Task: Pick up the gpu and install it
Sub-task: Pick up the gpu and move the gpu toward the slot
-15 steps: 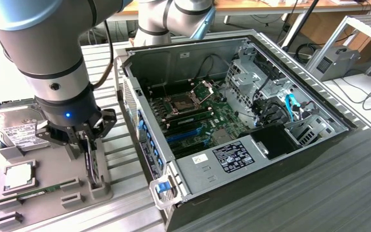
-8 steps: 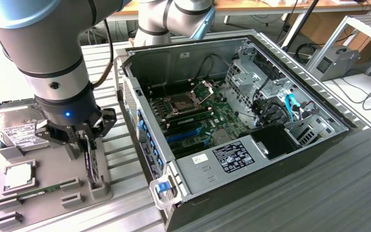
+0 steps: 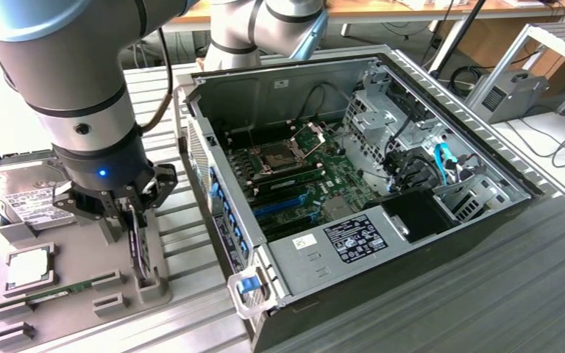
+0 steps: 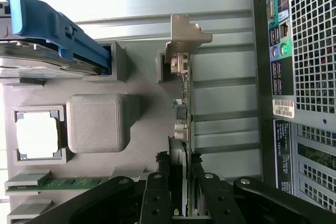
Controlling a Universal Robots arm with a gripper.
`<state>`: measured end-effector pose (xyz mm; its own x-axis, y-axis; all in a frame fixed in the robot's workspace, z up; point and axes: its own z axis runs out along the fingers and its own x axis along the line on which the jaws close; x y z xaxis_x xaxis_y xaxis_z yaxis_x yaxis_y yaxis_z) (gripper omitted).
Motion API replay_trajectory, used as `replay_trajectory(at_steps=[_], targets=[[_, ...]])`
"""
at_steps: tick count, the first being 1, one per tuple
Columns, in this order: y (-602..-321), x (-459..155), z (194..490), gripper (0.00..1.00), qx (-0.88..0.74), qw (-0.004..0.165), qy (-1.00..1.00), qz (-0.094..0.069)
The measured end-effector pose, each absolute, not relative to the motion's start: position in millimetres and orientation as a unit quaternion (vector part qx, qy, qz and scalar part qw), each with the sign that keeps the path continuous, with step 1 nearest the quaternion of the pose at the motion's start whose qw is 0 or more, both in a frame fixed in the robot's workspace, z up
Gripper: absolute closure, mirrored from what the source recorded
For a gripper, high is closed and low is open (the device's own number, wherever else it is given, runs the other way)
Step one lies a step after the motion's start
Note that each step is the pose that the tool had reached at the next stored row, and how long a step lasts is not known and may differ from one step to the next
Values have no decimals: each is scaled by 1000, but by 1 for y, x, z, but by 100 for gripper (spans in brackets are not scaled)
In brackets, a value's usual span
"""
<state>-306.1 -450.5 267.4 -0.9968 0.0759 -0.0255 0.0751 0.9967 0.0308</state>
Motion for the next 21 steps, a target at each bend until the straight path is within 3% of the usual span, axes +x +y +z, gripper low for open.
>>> replay_trajectory(at_steps=[21], targets=[[-450,-306,275,74,38,13,999,15]])
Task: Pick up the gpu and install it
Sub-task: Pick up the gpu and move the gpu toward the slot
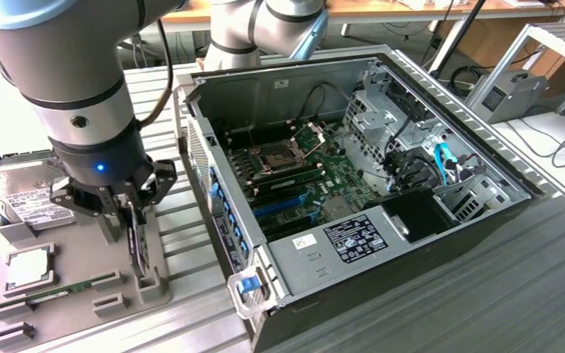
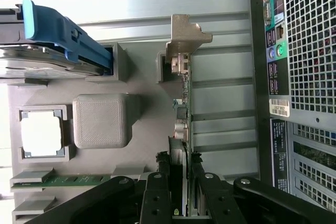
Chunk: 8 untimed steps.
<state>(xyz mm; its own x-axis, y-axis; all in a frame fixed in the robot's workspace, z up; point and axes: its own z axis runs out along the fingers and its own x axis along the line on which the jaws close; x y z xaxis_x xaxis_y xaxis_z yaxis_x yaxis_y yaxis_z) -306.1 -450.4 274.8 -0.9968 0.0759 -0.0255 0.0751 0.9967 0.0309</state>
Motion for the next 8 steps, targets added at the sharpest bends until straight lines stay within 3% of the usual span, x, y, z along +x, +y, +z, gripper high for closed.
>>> replay_trajectory(at_steps=[8], targets=[[-450,-306,277,74,38,13,999,15]])
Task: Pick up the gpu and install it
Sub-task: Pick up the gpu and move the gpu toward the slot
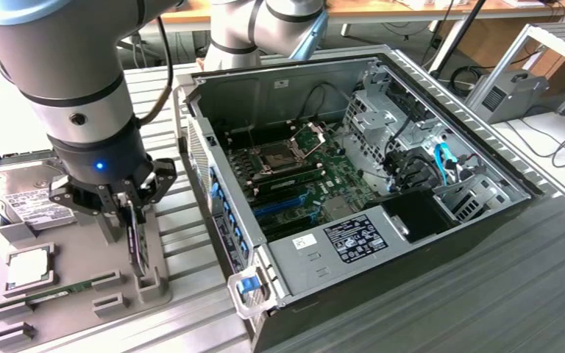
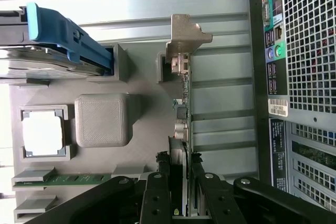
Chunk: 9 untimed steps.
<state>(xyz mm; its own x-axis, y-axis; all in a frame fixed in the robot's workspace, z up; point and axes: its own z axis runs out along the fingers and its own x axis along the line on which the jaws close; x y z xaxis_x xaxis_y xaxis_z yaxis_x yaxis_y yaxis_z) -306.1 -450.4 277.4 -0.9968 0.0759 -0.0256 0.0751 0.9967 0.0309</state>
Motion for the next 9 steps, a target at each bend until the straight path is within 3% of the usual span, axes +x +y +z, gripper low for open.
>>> replay_trajectory(at_steps=[9], targets=[[-450,-306,280,74,38,13,999,15]])
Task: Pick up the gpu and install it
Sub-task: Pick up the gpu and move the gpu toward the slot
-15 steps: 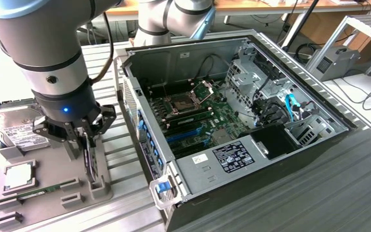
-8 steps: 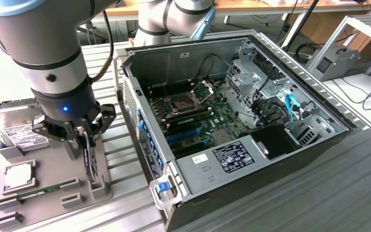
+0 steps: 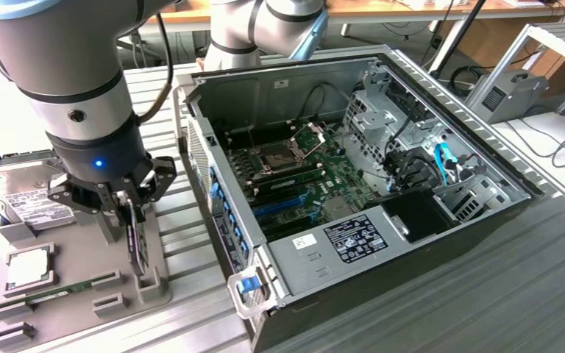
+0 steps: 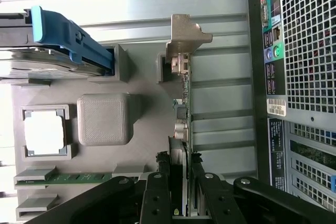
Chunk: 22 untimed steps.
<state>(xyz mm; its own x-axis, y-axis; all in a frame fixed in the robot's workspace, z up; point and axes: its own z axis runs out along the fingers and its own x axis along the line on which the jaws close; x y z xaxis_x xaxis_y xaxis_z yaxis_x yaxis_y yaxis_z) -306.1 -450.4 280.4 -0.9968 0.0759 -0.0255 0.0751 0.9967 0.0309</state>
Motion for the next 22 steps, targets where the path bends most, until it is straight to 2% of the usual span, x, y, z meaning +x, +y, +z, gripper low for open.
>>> replay_trajectory(at_steps=[22], targets=[[-450,-306,288,74,38,13,999,15]])
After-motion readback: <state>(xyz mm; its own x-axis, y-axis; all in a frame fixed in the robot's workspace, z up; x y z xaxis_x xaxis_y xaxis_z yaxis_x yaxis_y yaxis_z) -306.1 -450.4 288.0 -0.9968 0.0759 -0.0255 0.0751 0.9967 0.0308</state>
